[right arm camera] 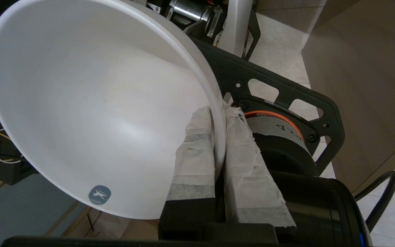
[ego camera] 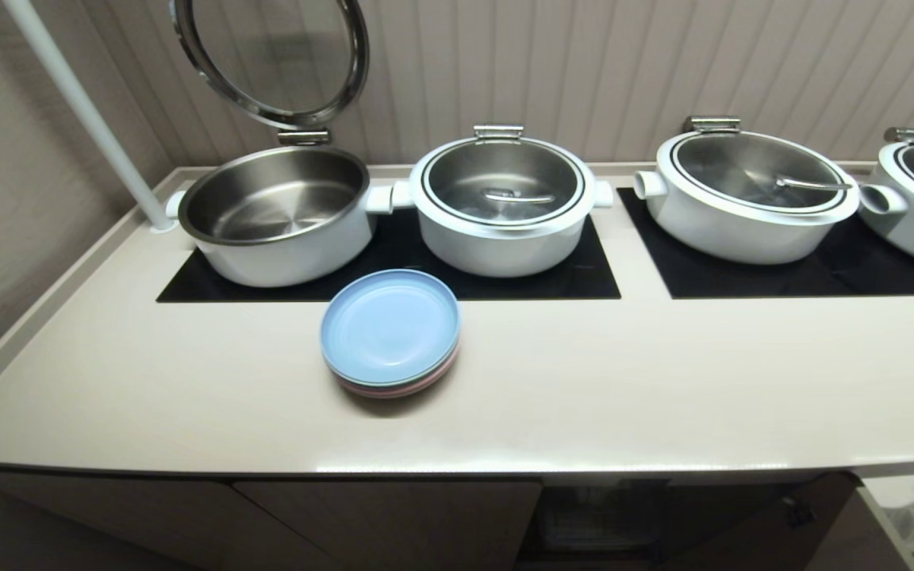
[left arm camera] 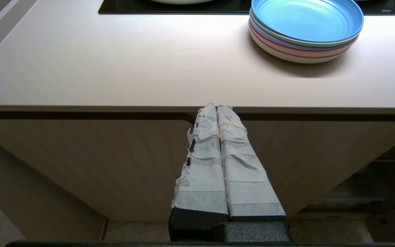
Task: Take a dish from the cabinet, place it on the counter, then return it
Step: Put it back into the cabinet
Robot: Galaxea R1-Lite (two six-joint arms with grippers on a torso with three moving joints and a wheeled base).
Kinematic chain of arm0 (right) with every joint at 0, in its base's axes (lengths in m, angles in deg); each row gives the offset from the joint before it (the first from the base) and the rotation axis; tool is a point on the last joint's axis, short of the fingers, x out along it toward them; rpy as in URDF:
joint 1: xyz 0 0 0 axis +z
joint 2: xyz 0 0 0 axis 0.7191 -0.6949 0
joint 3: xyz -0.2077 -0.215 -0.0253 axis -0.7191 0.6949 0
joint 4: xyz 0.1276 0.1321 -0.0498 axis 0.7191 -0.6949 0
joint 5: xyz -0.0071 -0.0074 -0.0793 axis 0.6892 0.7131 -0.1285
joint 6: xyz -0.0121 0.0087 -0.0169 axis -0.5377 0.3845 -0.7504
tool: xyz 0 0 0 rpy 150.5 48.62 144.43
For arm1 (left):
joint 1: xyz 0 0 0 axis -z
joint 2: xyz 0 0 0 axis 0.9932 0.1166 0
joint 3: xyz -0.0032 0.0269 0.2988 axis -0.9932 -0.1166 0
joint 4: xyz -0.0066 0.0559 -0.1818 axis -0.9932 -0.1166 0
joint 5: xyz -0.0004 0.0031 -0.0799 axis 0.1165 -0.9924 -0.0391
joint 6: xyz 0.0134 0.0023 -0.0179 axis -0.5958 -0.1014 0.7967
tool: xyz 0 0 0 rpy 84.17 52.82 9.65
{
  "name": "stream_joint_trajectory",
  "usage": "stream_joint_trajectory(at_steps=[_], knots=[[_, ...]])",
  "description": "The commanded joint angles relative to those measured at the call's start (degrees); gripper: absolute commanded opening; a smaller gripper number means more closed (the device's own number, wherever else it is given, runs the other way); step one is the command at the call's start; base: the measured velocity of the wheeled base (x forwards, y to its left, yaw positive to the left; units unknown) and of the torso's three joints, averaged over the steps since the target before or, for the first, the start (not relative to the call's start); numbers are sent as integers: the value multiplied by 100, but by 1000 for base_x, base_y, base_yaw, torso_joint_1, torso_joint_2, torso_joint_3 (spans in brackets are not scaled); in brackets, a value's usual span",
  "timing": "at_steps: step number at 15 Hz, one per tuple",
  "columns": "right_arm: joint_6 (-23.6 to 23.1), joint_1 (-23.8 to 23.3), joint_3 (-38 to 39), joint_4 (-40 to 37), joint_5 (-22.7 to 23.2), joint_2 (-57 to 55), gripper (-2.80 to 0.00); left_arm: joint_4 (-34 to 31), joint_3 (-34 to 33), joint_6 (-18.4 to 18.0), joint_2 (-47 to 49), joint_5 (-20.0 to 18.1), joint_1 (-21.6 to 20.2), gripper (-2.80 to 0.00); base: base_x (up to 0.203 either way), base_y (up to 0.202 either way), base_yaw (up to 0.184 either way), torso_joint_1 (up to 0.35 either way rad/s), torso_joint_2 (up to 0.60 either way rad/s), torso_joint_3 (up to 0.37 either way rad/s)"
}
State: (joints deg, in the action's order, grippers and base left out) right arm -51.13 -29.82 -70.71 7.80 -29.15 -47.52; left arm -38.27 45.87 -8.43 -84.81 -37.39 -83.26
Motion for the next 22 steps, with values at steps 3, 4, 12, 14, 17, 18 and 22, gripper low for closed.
stream_joint_trajectory(at_steps=[3,4,12,14,17,18,22], knots=[[-1,7,1,-29,6,-11,-280,1,-1,2,0,0,4,-280,0,0,0,-40,73,36],[-1,4,-8,-29,10,-11,-280,1,-1,2,0,0,-3,-280,0,0,0,-38,83,39],[-1,2,-1,-32,1,-2,-280,1,-1,2,0,0,4,-280,0,0,0,-52,124,58],[-1,11,-5,-37,6,5,-280,1,-1,2,0,0,-2,-280,0,0,0,-49,115,59],[-1,11,1,-37,2,-2,-280,1,-1,2,0,0,4,-280,0,0,0,-69,147,74],[-1,11,-7,-37,2,-2,-280,1,-1,2,0,0,-3,-280,0,0,0,-75,176,82],[-1,20,-8,-37,1,-2,-280,1,-1,2,0,-6,1,-280,0,0,0,-68,154,77]])
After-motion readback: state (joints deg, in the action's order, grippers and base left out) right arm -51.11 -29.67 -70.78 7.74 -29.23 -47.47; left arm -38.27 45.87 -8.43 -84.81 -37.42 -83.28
